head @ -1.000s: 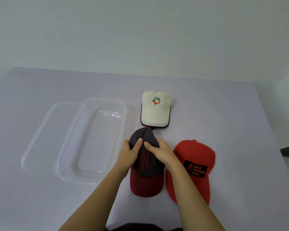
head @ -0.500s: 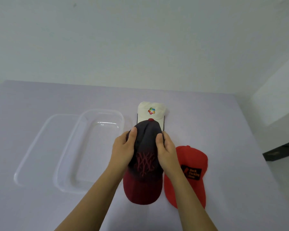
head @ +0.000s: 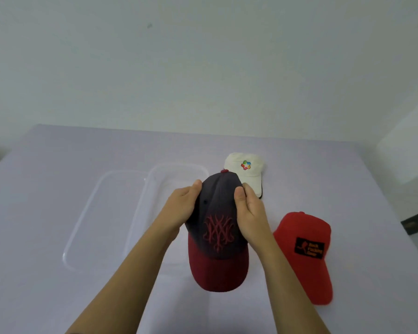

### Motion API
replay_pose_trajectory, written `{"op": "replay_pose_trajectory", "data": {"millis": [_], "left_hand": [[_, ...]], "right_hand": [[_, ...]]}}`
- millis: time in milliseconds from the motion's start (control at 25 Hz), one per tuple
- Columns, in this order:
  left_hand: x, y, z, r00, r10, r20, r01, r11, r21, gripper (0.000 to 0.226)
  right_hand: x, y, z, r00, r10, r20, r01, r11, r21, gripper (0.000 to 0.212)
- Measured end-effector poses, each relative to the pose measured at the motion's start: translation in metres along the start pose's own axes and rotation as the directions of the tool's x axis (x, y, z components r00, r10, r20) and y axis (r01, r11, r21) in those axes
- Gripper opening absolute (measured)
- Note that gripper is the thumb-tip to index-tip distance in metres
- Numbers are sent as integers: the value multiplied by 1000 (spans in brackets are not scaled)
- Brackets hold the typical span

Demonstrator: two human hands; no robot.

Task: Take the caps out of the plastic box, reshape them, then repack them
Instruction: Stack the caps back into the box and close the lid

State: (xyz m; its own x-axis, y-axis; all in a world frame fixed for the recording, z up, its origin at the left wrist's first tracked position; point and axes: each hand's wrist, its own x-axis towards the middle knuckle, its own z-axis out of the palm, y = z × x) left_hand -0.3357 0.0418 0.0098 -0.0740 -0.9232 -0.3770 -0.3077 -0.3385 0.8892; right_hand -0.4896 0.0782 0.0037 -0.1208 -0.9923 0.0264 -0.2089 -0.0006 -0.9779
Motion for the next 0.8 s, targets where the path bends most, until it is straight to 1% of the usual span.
{"op": "replay_pose_trajectory", "data": {"millis": [40,80,120,160,200,240,320,360,440,520,600,640,720,800], "left_hand": [[4,0,-12,999,-33,12,32,998,56,55],[7,1,-22,999,-54,-2,54,996,74,53],[7,3,-28,997,-56,-44,59,996,74,50],[6,2,-31,994,-23,-110,33,996,86,48],[5,-1,-32,983,38,-182,-17,993,116,48],[3,-4,-33,967,102,-235,-70,987,142,48],[3,-9,-40,944,169,-282,-134,981,137,49],[7,-11,-46,945,168,-282,-138,983,122,49],[19,-18,-61,951,152,-269,-128,986,104,50],[33,-28,-73,955,152,-256,-122,984,129,50],[48,-42,-81,960,147,-238,-110,981,162,51],[54,-49,-82,962,141,-232,-101,979,176,51],[65,-63,-82,971,110,-212,-69,979,193,52],[72,-78,-77,984,64,-165,-30,979,201,52]], "right_hand": [[0,-1,9,1000,16,14,-16,999,33,22],[0,0,19,999,29,20,-30,998,63,24],[1,0,29,999,39,21,-41,996,74,27],[2,1,38,999,48,11,-48,997,54,30],[3,1,47,999,47,1,-47,998,35,30],[4,-1,54,999,48,-14,-48,999,20,27],[8,-3,67,997,57,-53,-56,998,9,28],[8,-3,72,994,77,-72,-75,997,22,28],[9,6,78,982,159,-102,-158,987,21,31],[1,30,82,948,285,-144,-299,951,-82,34],[-15,60,93,888,425,-173,-455,866,-208,43],[-24,71,100,865,474,-162,-500,834,-233,48],[-37,86,117,854,495,-162,-521,816,-252,50],[-41,89,126,859,454,-234,-508,810,-293,44]]}}
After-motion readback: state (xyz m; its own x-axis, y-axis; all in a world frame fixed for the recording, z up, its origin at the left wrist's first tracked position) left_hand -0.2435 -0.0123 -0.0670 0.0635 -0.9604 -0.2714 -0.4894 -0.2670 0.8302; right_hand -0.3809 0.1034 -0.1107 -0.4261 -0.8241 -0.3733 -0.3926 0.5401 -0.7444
